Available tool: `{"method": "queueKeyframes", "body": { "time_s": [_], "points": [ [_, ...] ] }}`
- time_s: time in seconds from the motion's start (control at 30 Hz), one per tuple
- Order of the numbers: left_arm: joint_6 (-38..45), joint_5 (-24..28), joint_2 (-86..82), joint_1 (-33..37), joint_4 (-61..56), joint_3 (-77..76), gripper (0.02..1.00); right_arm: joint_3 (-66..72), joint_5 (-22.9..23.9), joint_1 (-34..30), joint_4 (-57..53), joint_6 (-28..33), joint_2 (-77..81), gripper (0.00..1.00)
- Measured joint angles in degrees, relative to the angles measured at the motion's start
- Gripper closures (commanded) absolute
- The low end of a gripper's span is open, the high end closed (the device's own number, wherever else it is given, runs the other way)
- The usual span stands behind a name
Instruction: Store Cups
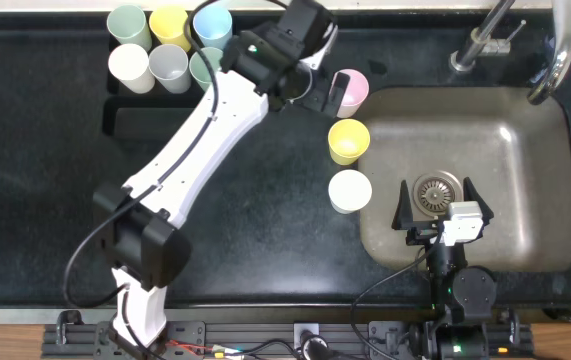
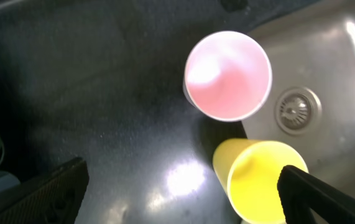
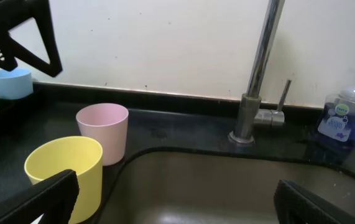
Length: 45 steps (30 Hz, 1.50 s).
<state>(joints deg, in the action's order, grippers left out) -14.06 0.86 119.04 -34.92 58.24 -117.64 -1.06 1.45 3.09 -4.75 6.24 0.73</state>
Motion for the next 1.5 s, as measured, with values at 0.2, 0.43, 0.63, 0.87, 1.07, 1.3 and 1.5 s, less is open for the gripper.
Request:
{"method": "queueKeyframes", "body": {
  "time_s": [0.2,0.43,0.63,0.87,1.07,1.3,1.5],
  "points": [
    [-0.9,-2.5,0.8,-0.7,-1.7,-0.6,0.049,0.0,0.0,0.0,0.0,0.0,0.0,0.003],
    [-1.3,-3.3,3.8,-0.7,-6.7,-1.0,0.058,0.0,0.0,0.0,0.0,0.0,0.0,0.003],
    [-2.8,-3.3,6.0,-0.7,-7.7,-1.0,0.058,0.0,0.0,0.0,0.0,0.0,0.0,0.003],
    [-4.5,-3.3,8.0,-0.7,-8.1,-1.0,0.058,0.0,0.0,0.0,0.0,0.0,0.0,0.003],
    [-5.1,-3.3,8.6,-0.7,-8.1,-1.0,0.058,0.0,0.0,0.0,0.0,0.0,0.0,0.003],
    [-5.3,-3.3,9.2,-0.7,-8.7,-1.0,0.058,0.0,0.0,0.0,0.0,0.0,0.0,0.003],
    [-5.3,-3.3,10.7,-0.6,-9.1,-1.0,0.058,0.0,0.0,0.0,0.0,0.0,0.0,0.003]
  ]
}}
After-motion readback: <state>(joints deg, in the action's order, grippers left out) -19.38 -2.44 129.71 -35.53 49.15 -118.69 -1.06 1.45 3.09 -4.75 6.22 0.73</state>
